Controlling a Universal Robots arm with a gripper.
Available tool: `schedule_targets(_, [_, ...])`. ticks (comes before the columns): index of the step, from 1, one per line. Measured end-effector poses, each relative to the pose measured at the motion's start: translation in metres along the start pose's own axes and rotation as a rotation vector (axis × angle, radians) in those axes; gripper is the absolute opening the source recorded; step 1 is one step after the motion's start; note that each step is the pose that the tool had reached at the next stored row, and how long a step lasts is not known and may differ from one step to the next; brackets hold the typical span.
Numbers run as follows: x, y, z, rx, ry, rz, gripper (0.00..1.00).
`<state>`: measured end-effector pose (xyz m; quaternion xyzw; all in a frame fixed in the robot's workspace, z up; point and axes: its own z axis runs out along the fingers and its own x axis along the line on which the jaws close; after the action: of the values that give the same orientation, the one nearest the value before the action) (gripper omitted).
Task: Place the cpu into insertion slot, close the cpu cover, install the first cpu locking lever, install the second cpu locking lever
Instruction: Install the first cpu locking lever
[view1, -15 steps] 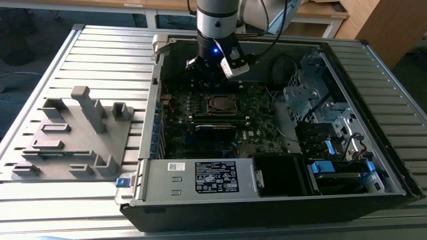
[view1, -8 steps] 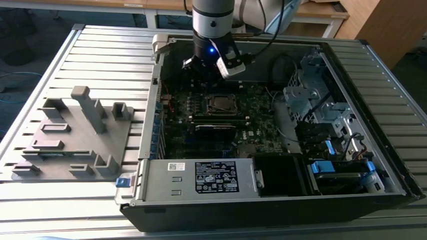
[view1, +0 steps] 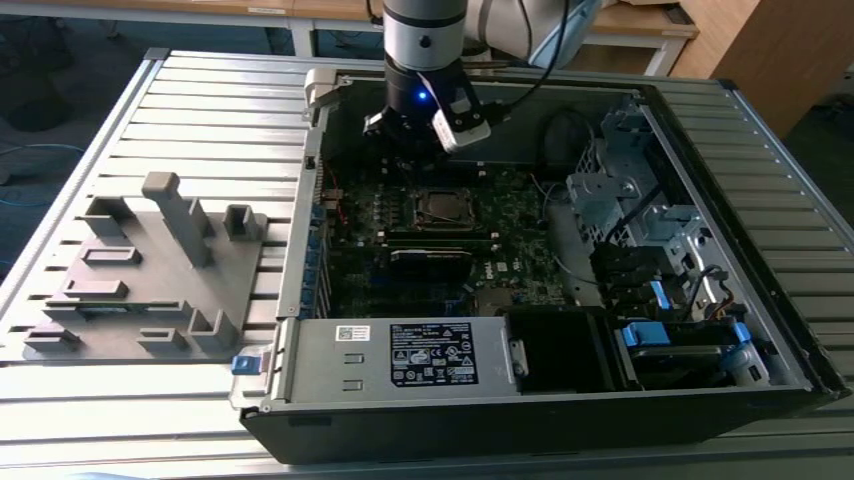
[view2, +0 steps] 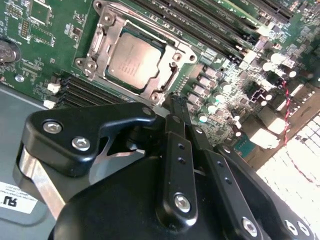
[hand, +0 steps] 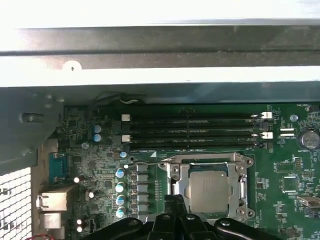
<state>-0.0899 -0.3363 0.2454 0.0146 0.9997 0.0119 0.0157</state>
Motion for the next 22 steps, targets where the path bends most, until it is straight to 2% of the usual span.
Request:
schedule_targets(7, [0.0159, -0.0005, -0.0003, -0.0005, -0.0175, 0.0, 0.11])
schedule_targets(11, [0.016, -0.0005, -0.0018, -0.0005, -0.0179, 0.0, 0.11])
schedule_targets(15, [0.0159, -0.0003, -0.0083, -0.0006, -0.0179, 0.0, 0.11])
schedule_targets(18, [0.0159, -0.0003, -0.0085, -0.0007, -0.0181, 0.0, 0.11])
schedule_targets(20, [0.0178, -0.0004, -0.0087, -0.0005, -0.0191, 0.0, 0.11])
schedule_targets(22, [0.0219, -0.0005, -0.0087, -0.0007, -0.0232, -0.001, 0.11])
